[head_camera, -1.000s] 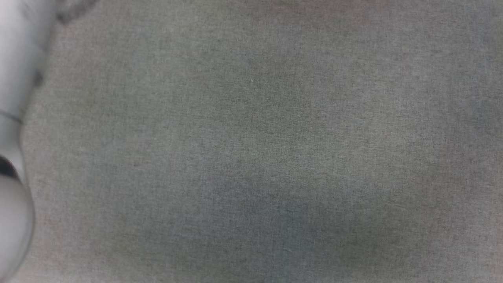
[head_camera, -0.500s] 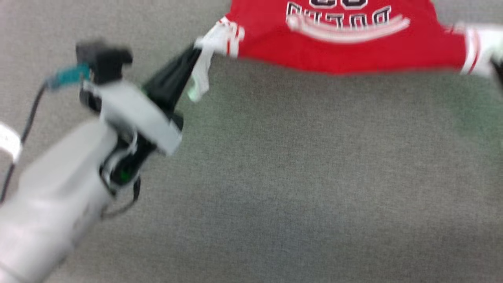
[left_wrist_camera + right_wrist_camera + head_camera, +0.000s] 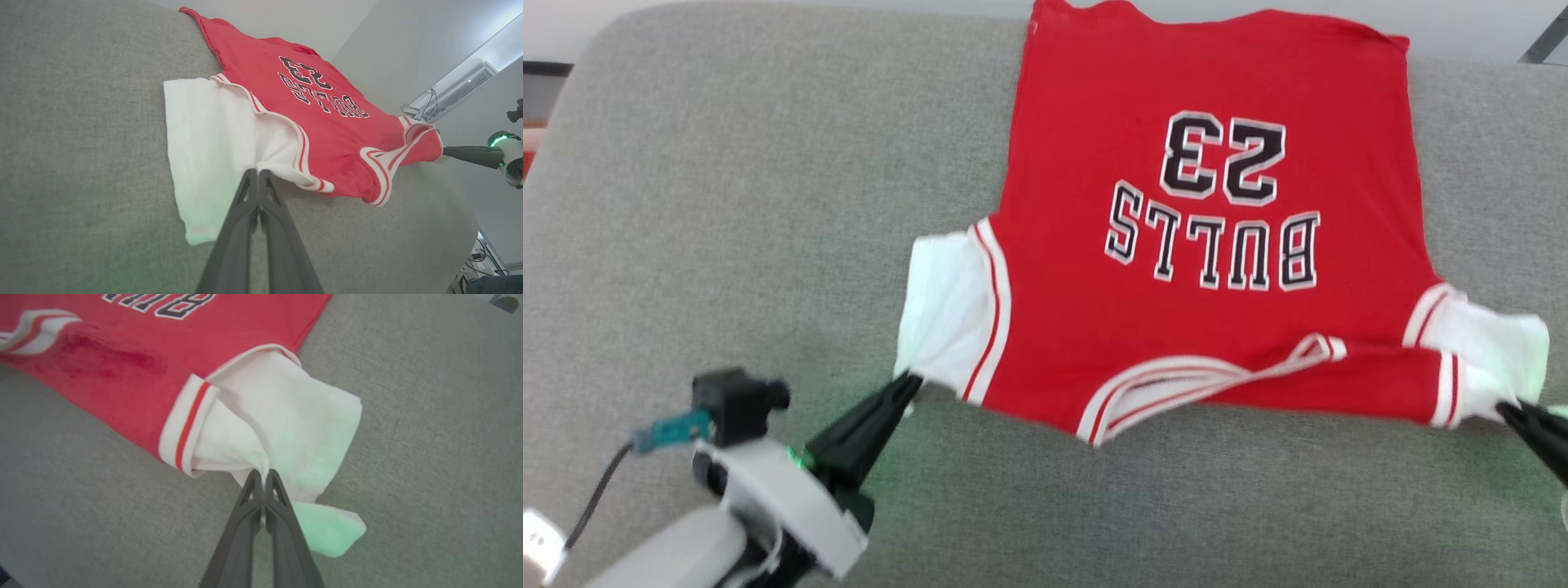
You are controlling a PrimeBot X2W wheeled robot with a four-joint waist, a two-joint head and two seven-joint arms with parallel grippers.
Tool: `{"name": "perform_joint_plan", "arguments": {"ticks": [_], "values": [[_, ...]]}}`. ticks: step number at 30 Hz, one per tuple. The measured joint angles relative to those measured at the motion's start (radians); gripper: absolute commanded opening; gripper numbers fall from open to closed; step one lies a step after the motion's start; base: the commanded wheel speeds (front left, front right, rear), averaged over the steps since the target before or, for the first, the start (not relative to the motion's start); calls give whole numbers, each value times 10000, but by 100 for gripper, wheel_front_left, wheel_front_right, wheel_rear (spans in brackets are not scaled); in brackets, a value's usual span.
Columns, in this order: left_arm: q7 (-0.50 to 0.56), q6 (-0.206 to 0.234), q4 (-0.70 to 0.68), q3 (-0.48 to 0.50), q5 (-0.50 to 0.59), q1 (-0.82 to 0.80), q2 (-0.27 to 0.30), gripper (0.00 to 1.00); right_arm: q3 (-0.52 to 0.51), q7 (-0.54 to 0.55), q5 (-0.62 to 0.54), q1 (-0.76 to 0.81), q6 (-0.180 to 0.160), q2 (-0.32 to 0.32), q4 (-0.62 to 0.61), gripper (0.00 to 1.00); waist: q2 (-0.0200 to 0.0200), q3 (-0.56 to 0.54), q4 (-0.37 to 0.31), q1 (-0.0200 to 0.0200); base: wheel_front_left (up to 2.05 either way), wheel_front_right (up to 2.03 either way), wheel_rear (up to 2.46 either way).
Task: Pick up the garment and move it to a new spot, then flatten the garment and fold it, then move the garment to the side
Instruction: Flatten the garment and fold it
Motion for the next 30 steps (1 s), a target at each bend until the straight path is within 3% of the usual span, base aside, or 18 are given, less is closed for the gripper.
{"name": "perform_joint_plan", "arguments": {"ticks": [8, 15, 21, 30], "values": [[0, 462, -1609, 593, -38, 1901, 725, 0, -1988, 1546, -531, 2390, 0, 1028, -2242, 0, 0, -114, -170, 0, 0, 0, 0], [102, 765, -2318, 510, 23, 2502, 907, 0, -2477, 2276, -779, 3269, -2, 1402, -2997, 0, 0, 26, -120, 0, 0, 0, 0], [834, 780, -1651, -13, 309, 2164, 468, 0, -1837, 2443, -658, 3224, -2, 1425, -2313, 0, 0, 132, -102, 0, 0, 0, 0], [905, 635, -543, -234, 337, 1854, -336, 0, -257, 1373, -744, 2137, 0, 1060, -439, 0, 0, 166, -188, 0, 0, 0, 0]]}}
